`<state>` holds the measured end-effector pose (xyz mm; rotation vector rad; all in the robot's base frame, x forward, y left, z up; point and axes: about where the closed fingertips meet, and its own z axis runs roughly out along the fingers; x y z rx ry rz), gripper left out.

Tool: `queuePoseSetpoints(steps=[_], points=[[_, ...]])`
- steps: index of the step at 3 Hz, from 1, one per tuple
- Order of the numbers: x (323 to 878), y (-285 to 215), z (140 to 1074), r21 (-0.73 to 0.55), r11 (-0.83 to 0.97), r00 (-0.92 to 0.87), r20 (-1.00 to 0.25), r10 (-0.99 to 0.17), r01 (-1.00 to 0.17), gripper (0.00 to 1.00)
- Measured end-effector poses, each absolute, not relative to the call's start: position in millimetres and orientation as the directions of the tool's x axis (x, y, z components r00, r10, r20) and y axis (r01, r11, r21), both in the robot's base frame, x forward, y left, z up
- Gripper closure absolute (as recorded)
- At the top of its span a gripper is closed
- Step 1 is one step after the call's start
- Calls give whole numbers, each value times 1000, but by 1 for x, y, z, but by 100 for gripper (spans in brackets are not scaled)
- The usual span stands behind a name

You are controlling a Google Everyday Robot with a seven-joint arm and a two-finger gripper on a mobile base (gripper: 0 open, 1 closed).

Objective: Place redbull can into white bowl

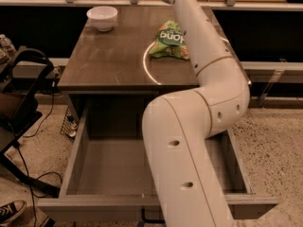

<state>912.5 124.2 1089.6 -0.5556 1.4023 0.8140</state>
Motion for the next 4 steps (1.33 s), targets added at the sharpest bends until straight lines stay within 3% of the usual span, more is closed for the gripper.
queuePoseSetpoints(steps=[2,4], points=[[951,144,1086,48,728,107,-980,166,-684,100],[957,163,1055,-81,746,106,-994,-14,-660,100]])
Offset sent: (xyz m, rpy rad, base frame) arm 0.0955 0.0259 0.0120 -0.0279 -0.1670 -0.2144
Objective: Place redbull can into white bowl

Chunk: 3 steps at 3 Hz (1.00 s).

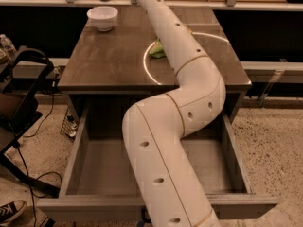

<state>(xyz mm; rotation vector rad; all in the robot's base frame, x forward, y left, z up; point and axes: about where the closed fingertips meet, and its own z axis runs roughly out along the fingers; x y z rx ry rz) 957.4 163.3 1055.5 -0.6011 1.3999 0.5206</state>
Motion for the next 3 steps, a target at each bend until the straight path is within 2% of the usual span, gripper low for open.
queuePoseSetpoints(steps=[1,3], points=[[958,171,1044,-103,739,92,-994,-56,-666,100],[956,195,1025,-73,709,63,-997,-40,-702,100]])
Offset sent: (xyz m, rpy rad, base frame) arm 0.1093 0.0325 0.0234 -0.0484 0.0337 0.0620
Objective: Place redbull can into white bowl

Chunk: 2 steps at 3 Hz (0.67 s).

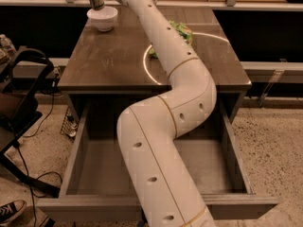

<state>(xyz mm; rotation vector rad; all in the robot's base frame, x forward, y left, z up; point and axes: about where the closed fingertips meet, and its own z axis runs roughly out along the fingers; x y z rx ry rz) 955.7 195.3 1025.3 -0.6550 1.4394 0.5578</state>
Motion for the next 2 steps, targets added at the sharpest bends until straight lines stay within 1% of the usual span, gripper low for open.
queuePoseSetpoints(steps=[1,2], points=[[955,212,998,-40,685,9,-999,-49,-727,100],[955,212,998,-40,685,9,-999,-49,-727,100]])
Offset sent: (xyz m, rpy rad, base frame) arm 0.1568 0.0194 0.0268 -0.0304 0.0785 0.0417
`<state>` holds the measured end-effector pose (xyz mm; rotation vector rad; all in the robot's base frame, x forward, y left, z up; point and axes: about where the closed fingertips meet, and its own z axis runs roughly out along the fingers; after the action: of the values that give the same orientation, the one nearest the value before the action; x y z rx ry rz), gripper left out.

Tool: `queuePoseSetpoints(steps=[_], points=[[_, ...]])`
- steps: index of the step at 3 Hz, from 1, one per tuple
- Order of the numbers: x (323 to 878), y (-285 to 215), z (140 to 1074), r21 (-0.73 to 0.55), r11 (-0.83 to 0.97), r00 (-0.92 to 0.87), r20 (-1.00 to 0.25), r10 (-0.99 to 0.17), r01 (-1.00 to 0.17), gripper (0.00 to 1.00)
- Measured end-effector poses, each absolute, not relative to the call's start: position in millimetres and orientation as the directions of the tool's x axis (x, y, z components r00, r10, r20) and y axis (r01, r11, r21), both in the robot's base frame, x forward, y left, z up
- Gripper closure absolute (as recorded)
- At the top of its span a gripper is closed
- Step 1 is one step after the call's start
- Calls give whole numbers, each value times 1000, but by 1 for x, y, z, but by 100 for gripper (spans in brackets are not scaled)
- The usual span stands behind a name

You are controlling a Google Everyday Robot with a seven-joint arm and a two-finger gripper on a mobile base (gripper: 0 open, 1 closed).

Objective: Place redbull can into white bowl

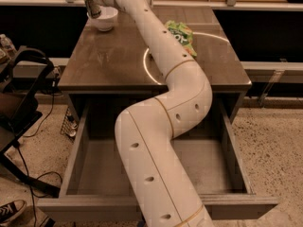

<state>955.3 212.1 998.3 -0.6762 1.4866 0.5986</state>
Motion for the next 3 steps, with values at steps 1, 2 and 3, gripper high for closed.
queuePoseSetpoints(steps=[1,2,3], points=[[959,210,997,-60,699,20,-998,-65,-712,100],[966,201,997,-81,721,37,-996,-76,-688,100],[975,189,991,-84,745,43,-996,-74,-662,100]])
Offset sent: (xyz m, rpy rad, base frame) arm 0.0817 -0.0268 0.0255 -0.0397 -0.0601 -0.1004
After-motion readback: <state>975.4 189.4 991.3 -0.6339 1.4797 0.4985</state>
